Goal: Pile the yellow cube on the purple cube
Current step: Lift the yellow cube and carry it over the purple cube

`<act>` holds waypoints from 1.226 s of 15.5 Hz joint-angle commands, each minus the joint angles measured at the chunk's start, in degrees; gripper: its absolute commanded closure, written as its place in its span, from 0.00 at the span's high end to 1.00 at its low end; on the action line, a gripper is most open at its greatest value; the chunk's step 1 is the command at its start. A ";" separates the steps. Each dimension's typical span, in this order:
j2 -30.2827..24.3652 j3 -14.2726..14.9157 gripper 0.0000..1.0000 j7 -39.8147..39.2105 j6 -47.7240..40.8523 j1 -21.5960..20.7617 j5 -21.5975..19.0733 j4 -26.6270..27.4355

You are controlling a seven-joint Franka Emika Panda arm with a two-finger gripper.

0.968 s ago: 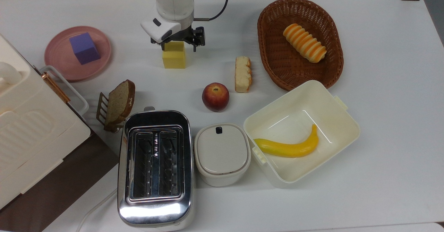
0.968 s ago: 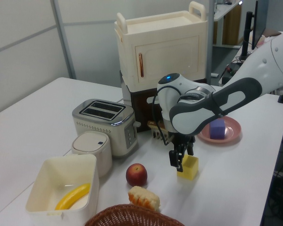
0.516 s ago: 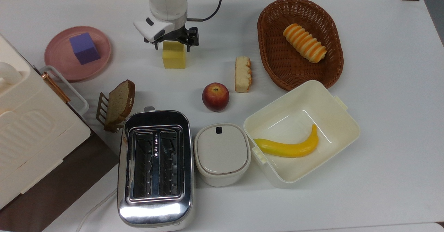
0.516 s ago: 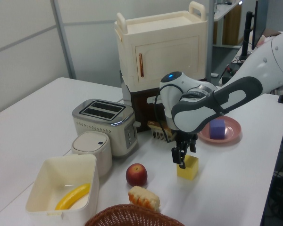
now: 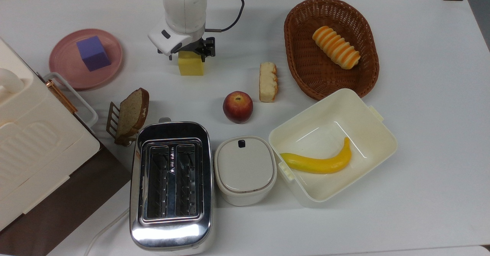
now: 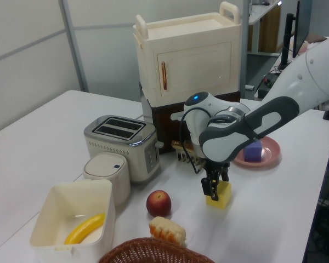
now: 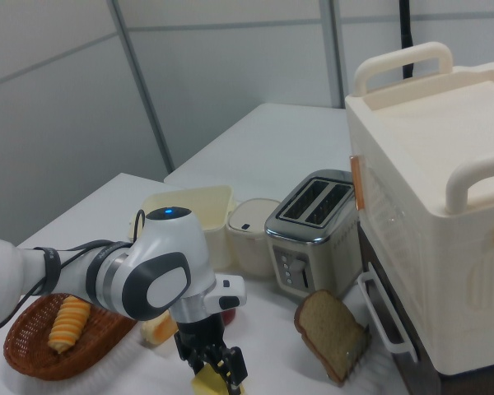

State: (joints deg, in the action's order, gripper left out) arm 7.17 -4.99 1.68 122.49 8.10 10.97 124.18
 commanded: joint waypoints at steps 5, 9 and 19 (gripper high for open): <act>-1.19 -0.54 0.27 0.87 1.35 0.43 1.33 0.71; -4.88 -0.54 0.27 7.27 0.91 3.76 1.24 -1.75; -7.97 2.88 0.24 14.94 8.63 13.87 1.33 -1.75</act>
State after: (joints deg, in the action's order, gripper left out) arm -0.06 -4.11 14.03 127.27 20.65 11.18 120.81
